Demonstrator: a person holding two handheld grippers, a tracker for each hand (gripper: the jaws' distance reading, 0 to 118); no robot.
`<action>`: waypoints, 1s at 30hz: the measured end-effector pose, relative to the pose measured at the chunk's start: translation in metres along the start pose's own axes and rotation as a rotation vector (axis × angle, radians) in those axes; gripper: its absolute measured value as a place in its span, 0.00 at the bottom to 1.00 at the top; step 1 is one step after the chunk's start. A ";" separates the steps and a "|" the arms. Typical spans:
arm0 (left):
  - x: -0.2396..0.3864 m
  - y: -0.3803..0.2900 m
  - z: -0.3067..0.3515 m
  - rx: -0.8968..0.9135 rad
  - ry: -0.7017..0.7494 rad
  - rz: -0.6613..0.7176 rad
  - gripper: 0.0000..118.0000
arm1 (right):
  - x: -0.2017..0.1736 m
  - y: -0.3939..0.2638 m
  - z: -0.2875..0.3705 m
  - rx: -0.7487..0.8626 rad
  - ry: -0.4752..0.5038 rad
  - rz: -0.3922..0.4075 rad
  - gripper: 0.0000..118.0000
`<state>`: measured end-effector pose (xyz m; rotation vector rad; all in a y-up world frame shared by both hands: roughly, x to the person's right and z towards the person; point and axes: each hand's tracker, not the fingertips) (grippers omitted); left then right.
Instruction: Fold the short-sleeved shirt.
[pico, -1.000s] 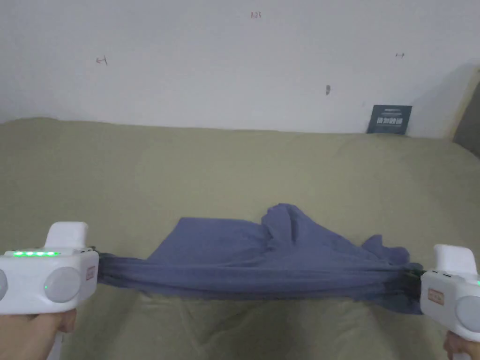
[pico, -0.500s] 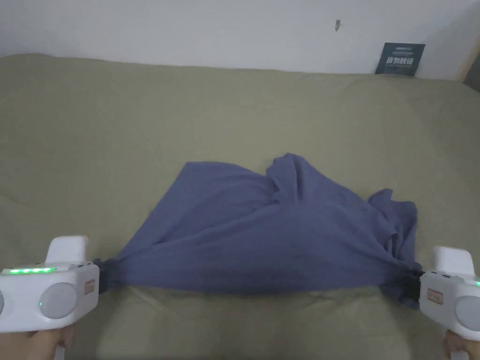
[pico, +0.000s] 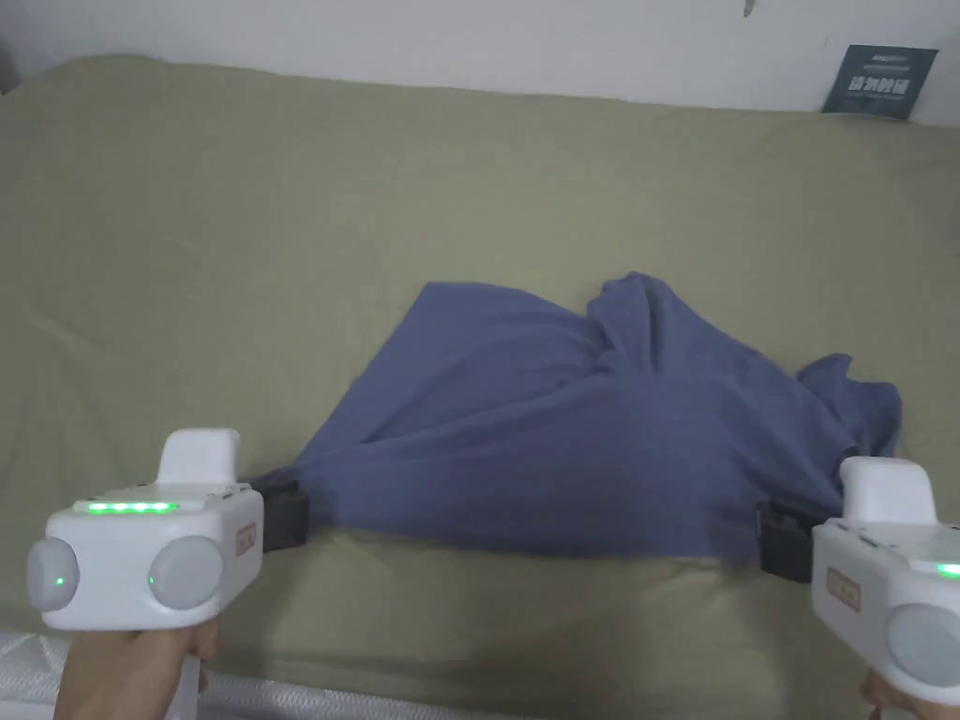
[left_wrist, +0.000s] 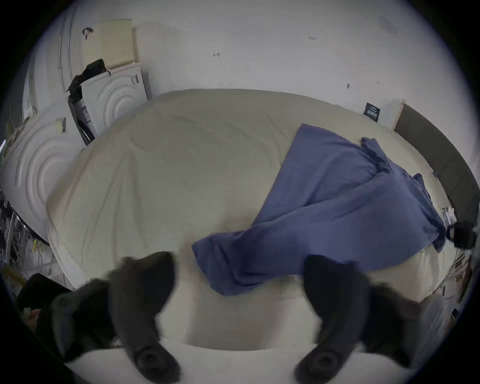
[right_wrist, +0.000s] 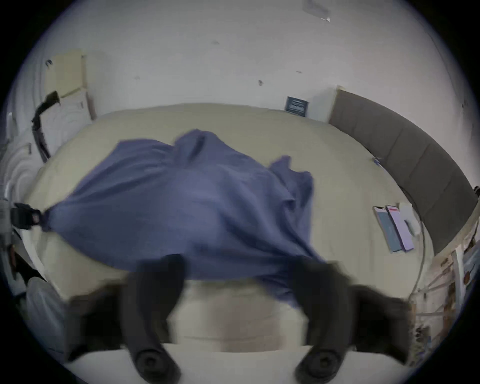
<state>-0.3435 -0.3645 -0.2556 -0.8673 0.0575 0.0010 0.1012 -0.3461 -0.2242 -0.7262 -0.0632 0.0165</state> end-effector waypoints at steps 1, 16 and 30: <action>0.004 -0.005 0.002 0.003 -0.001 -0.003 0.33 | -0.012 -0.004 -0.002 0.011 0.012 -0.014 0.18; -0.025 -0.008 0.000 -0.042 -0.010 0.068 0.02 | -0.100 -0.023 -0.020 -0.014 0.149 0.029 0.12; -0.033 0.032 -0.079 -0.135 -0.057 0.000 0.91 | -0.103 -0.014 -0.035 -0.030 0.146 0.056 0.12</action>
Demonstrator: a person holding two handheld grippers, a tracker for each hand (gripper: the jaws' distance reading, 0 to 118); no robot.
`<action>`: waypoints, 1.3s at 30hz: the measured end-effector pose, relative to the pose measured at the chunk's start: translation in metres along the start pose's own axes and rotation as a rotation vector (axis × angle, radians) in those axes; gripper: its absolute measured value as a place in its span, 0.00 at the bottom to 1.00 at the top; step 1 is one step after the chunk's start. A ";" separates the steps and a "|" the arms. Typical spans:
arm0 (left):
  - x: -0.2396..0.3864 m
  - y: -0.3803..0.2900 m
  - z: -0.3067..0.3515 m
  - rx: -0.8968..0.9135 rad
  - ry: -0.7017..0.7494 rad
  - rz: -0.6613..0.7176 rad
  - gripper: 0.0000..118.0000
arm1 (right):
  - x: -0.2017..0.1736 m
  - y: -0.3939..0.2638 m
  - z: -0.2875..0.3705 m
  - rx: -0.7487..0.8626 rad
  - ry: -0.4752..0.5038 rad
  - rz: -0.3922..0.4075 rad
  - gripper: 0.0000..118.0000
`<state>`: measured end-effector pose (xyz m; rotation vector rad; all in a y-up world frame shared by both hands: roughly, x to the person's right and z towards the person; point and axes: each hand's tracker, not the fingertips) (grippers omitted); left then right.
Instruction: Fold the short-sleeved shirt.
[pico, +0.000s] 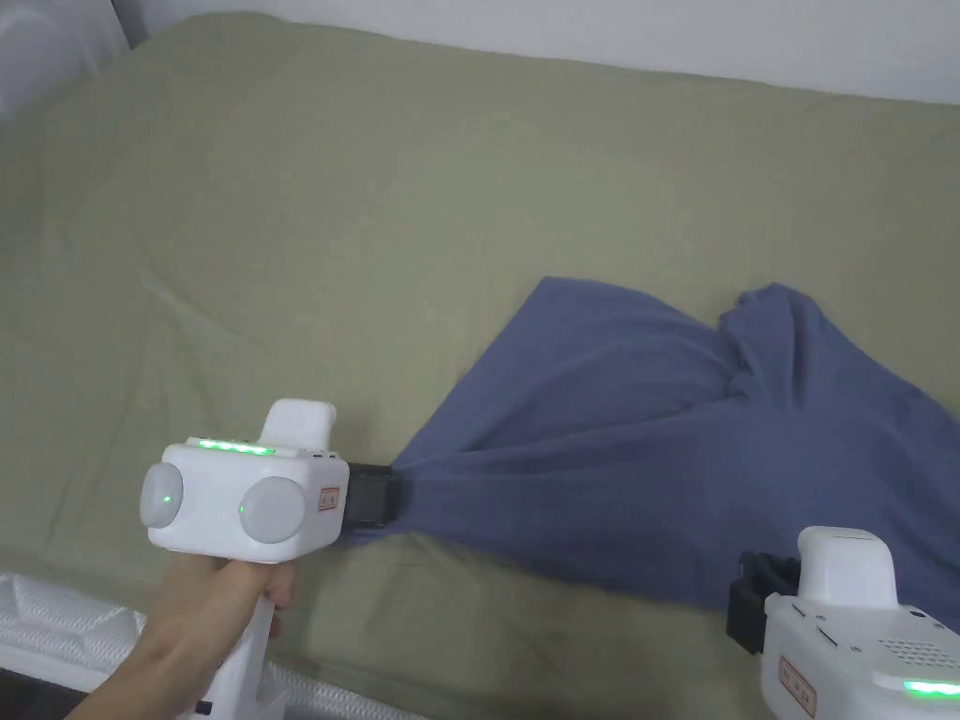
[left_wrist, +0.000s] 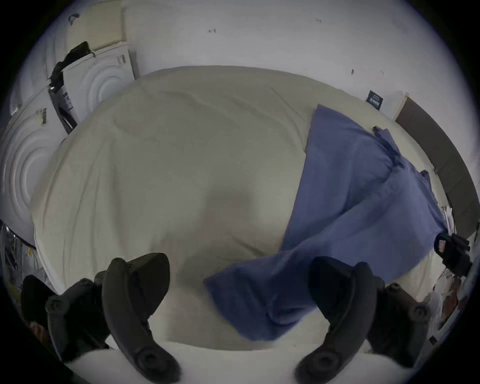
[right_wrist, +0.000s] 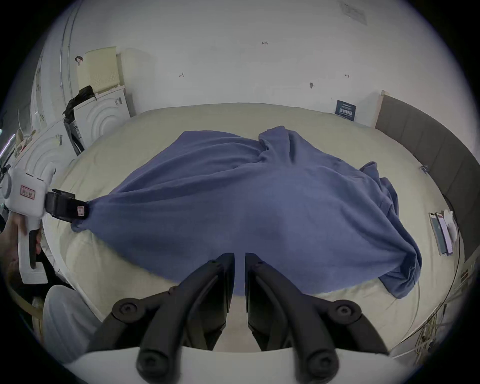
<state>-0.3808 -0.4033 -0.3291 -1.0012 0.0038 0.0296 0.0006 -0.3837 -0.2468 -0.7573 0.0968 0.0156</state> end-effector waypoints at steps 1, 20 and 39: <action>0.001 0.001 -0.001 -0.008 -0.011 -0.014 0.81 | 0.002 0.000 0.000 -0.001 -0.002 0.001 0.12; 0.003 -0.017 0.019 0.015 -0.103 -0.010 0.01 | 0.151 0.155 -0.112 -0.054 -0.097 -0.021 0.12; 0.010 -0.008 0.019 -0.028 -0.095 0.035 0.02 | 0.202 0.193 -0.199 -0.347 -0.070 0.058 0.43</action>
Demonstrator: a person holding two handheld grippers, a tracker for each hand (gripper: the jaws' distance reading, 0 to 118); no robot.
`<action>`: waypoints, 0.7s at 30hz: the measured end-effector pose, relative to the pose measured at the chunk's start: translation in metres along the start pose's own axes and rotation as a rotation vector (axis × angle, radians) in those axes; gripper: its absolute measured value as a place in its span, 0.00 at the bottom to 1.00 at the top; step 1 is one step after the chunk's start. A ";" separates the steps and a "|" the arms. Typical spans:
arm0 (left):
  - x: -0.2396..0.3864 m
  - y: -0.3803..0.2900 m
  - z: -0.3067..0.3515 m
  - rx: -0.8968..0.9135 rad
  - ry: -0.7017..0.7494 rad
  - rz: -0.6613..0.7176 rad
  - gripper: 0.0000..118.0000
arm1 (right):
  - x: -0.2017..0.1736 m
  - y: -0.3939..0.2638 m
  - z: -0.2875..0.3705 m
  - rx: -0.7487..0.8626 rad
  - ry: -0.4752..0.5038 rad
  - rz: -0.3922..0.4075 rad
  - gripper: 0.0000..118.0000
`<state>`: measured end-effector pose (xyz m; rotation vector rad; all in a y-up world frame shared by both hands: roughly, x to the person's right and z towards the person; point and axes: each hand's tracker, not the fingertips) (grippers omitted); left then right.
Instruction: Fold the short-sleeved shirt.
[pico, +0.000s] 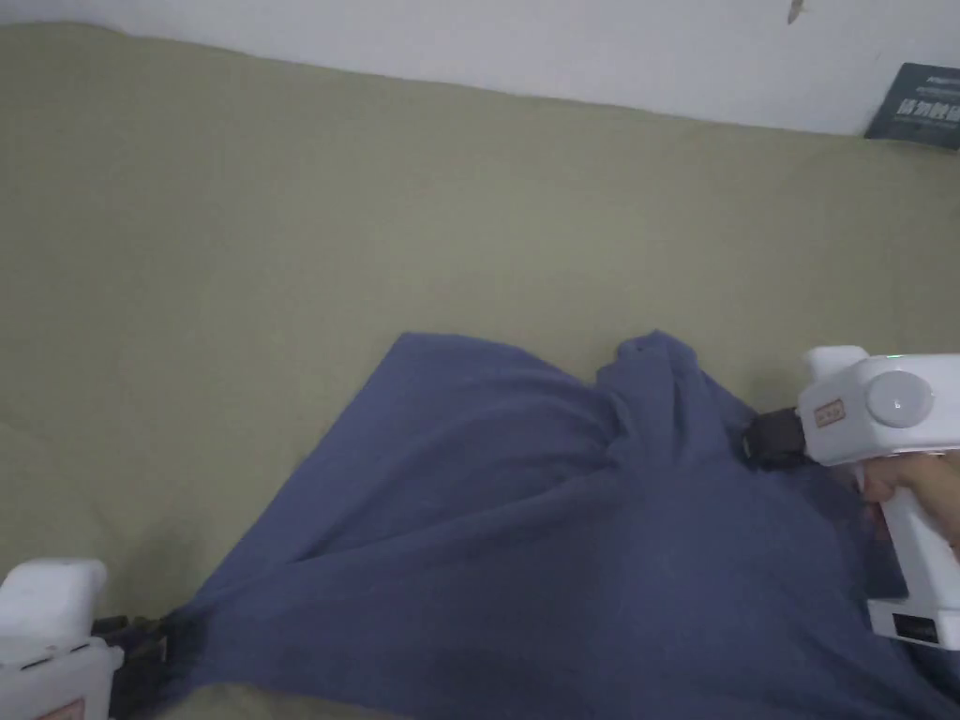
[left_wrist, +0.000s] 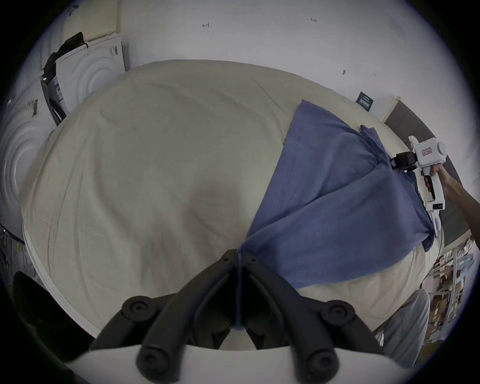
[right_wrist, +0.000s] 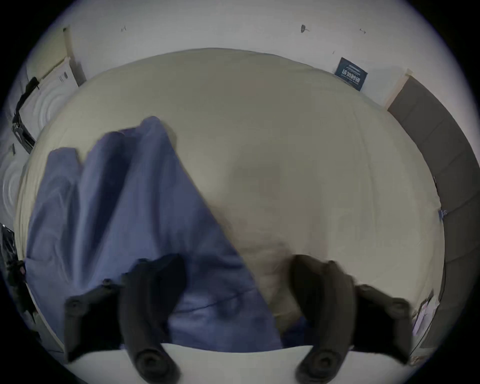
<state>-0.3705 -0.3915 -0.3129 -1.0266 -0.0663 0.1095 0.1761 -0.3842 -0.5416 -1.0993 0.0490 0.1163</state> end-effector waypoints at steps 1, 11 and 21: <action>0.000 0.001 0.000 -0.004 0.001 -0.006 0.02 | -0.003 -0.001 0.010 0.049 -0.015 0.032 0.10; 0.004 0.025 0.051 0.086 -0.030 0.020 0.02 | -0.015 -0.030 0.156 0.334 -0.055 0.048 0.08; 0.057 0.111 0.161 0.375 -0.022 -0.072 0.02 | 0.014 -0.050 0.339 0.626 -0.145 -0.024 0.07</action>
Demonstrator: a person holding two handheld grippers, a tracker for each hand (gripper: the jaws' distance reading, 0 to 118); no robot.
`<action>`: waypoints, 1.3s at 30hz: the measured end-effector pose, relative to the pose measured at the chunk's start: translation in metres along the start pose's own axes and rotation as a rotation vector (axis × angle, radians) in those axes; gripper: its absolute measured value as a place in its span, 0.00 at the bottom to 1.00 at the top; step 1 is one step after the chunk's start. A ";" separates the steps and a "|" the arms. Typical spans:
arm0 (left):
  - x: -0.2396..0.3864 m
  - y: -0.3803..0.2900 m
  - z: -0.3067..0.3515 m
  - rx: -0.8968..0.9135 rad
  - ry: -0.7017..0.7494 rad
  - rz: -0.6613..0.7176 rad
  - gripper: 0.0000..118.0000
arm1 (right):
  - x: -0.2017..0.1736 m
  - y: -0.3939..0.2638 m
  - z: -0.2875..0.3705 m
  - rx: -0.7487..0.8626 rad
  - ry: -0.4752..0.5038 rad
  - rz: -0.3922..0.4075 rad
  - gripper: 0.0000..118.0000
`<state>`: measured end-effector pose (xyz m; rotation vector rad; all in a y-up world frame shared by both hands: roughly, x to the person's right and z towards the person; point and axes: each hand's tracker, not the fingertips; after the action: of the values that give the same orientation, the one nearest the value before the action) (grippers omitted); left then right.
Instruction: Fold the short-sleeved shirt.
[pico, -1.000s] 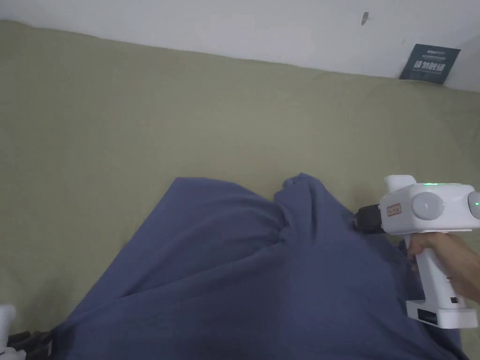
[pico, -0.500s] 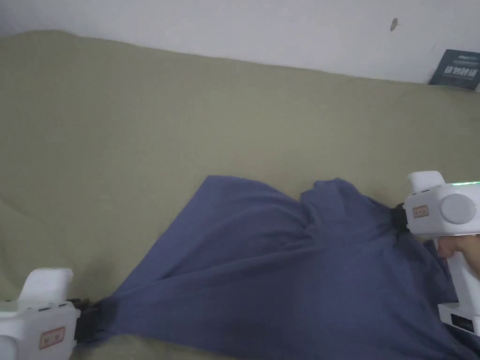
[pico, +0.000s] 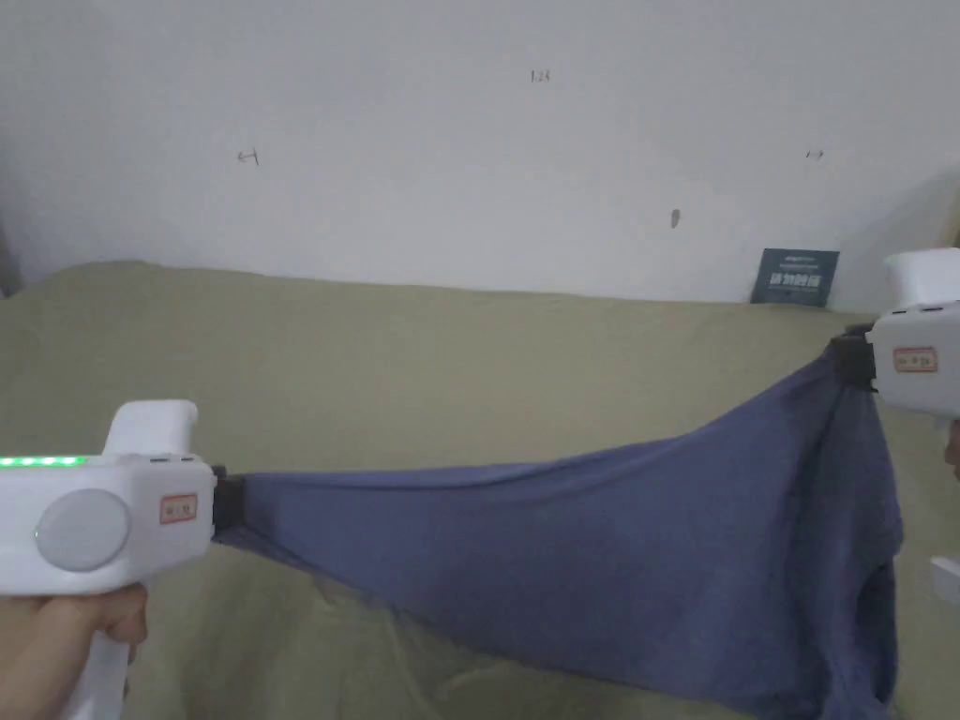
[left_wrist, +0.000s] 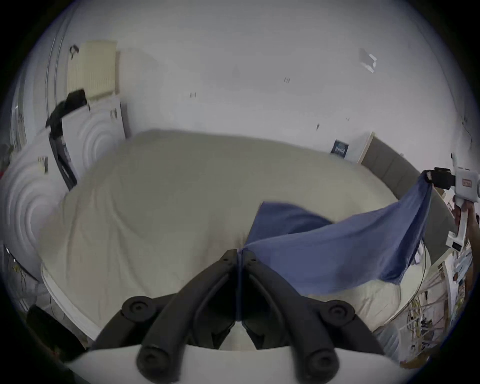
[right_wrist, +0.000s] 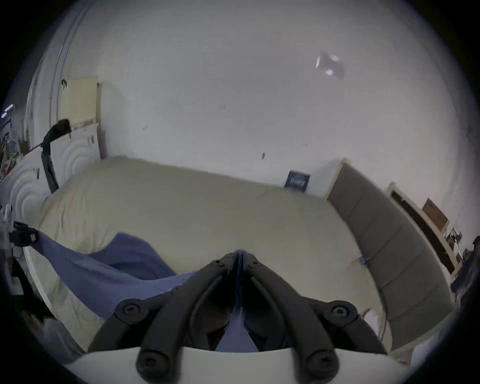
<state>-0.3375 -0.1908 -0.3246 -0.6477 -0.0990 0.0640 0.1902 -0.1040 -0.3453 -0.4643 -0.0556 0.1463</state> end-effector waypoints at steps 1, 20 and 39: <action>0.004 0.018 0.004 0.024 0.013 -0.003 0.02 | 0.006 0.009 0.011 0.028 -0.006 -0.023 0.07; 0.081 0.287 -0.034 0.200 0.193 -0.081 0.02 | 0.054 0.176 -0.035 0.205 -0.148 -0.125 0.07; 0.086 0.400 -0.113 0.287 0.330 -0.077 0.02 | 0.050 0.294 -0.132 0.316 -0.171 -0.163 0.07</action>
<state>-0.2511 0.0675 -0.6497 -0.3602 0.2008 -0.1023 0.2138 0.1059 -0.5942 -0.1296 -0.2343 0.0329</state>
